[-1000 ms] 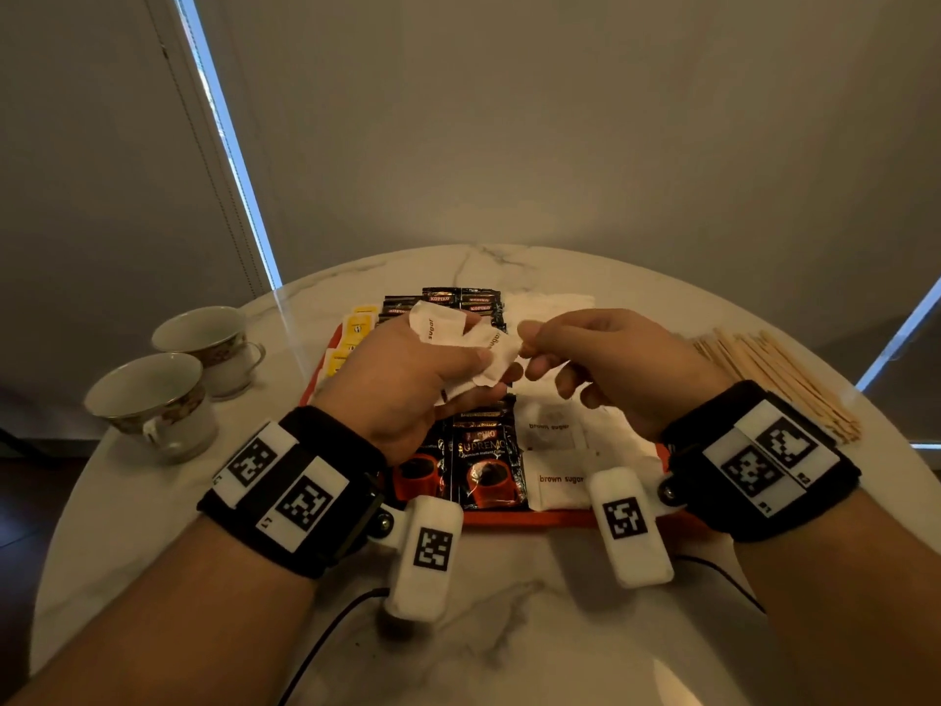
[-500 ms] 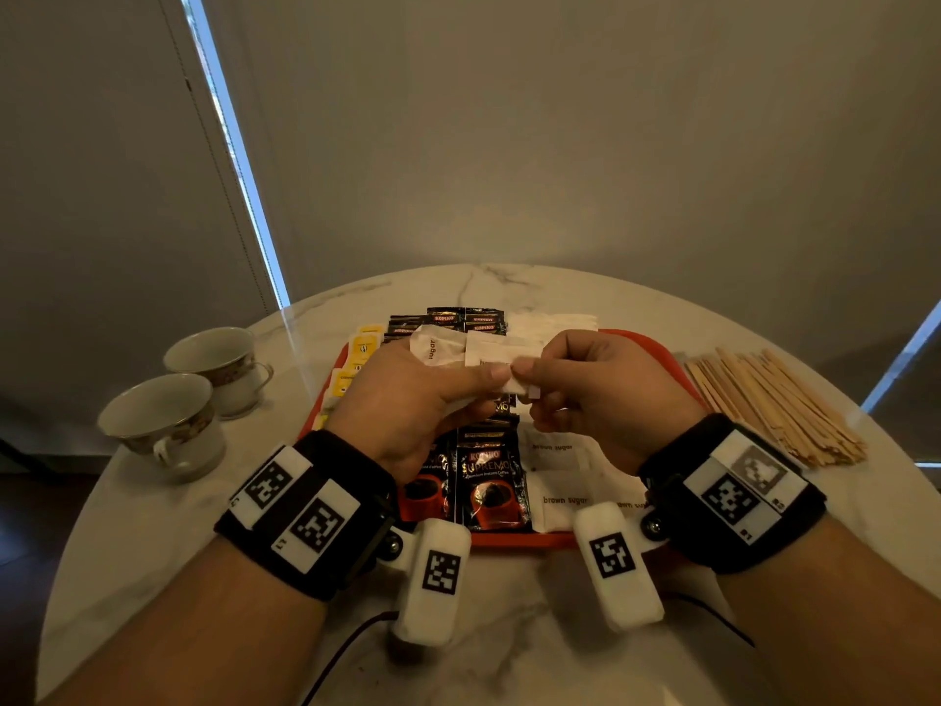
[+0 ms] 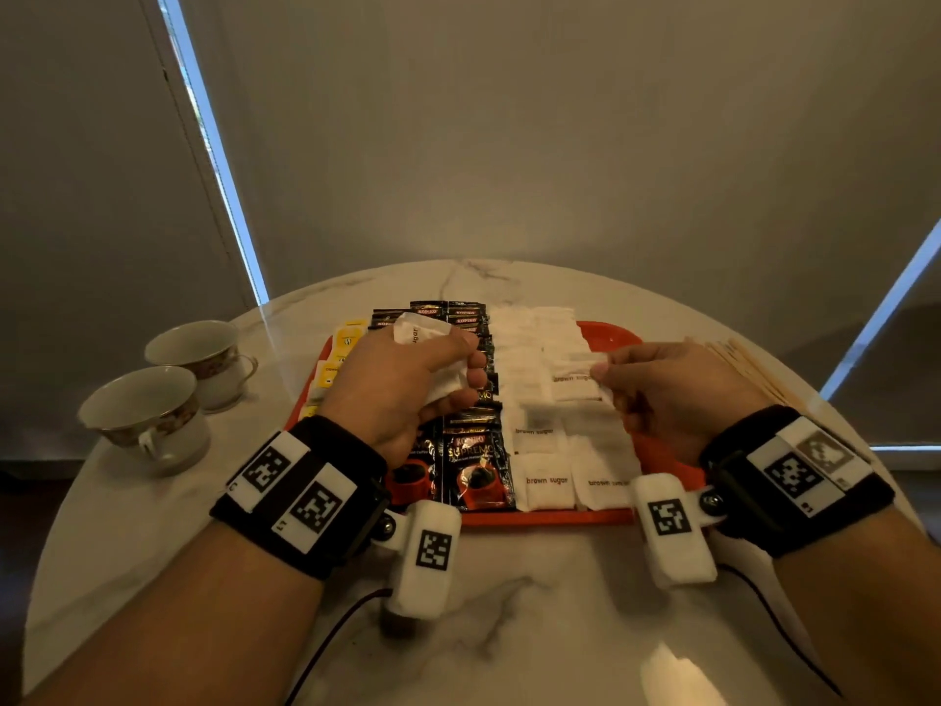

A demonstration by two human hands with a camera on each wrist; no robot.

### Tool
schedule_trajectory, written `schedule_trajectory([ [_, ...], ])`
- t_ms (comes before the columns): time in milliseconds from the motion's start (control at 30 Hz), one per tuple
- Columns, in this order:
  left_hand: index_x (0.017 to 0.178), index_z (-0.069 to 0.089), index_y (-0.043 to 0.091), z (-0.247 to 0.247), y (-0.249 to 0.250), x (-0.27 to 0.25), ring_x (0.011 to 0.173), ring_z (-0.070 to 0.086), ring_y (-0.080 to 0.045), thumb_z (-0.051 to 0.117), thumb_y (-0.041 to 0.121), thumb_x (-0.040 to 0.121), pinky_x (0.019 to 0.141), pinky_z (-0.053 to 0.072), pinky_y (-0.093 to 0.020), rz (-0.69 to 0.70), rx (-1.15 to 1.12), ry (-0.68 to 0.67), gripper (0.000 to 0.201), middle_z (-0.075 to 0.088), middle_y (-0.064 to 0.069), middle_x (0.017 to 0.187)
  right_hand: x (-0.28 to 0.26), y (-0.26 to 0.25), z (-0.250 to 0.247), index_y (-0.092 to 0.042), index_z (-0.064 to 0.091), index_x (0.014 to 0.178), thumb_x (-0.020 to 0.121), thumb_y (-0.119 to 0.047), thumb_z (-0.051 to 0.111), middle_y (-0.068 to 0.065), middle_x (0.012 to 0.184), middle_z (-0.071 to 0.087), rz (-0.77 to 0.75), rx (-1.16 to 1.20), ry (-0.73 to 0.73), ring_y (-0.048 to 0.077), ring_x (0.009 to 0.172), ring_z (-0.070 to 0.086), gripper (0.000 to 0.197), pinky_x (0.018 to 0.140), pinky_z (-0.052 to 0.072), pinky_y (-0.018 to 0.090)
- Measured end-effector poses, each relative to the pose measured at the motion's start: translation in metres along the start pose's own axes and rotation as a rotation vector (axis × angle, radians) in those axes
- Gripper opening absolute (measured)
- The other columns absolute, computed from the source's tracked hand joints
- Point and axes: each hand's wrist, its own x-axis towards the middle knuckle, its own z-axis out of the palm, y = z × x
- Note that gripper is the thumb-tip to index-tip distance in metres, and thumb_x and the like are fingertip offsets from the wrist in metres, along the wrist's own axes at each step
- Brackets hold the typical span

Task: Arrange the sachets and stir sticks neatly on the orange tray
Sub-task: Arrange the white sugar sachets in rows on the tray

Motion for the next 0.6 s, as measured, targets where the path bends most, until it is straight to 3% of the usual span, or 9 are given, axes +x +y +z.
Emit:
schedule_trajectory([
  [100,0.103,0.071,0.006,-0.001,0.001,0.000,0.069,0.075,-0.016,0.072,0.013,0.094,0.057,0.061,-0.026,-0.009,-0.016,0.011,0.011,0.077,-0.008,0.080,-0.002,0.011,-0.014,-0.001,0.074,0.093,0.089,-0.009,0.074,0.010,0.071,0.057,0.132,-0.065,0.020,0.019,0.058,0.044,0.009,0.054,0.035,0.031],
  [267,0.104,0.071,0.006,0.000,0.001,-0.001,0.071,0.075,-0.017,0.072,0.011,0.094,0.058,0.061,-0.026,-0.015,-0.019,0.015,0.011,0.077,-0.008,0.080,-0.003,0.018,-0.017,-0.005,0.074,0.090,0.085,-0.008,0.077,0.005,0.067,0.063,0.209,-0.094,0.055,0.019,0.061,0.050,0.007,0.055,0.041,0.030],
  [367,0.101,0.071,0.006,-0.002,0.001,-0.001,0.073,0.076,-0.018,0.072,0.011,0.094,0.062,0.063,-0.028,-0.014,-0.014,0.023,0.009,0.077,-0.009,0.081,-0.004,0.020,-0.014,-0.002,0.074,0.092,0.082,-0.005,0.077,0.010,0.074,0.063,0.206,-0.117,0.095,0.021,0.064,0.052,0.011,0.057,0.044,0.032],
  [500,0.101,0.071,0.007,-0.003,0.001,0.000,0.074,0.075,-0.018,0.071,0.012,0.095,0.062,0.062,-0.028,-0.016,-0.009,0.022,0.008,0.077,-0.009,0.084,-0.005,0.022,-0.014,-0.004,0.076,0.090,0.081,-0.005,0.079,0.008,0.072,0.063,0.187,-0.181,0.109,0.020,0.065,0.052,0.010,0.057,0.045,0.031],
  [600,0.102,0.071,0.006,-0.004,0.001,0.001,0.074,0.075,-0.018,0.070,0.011,0.096,0.060,0.062,-0.027,-0.022,-0.023,0.023,0.008,0.077,-0.010,0.084,-0.006,0.022,-0.013,-0.010,0.076,0.091,0.082,-0.011,0.079,0.004,0.074,0.065,0.079,-0.174,0.140,0.019,0.067,0.052,0.009,0.060,0.046,0.031],
])
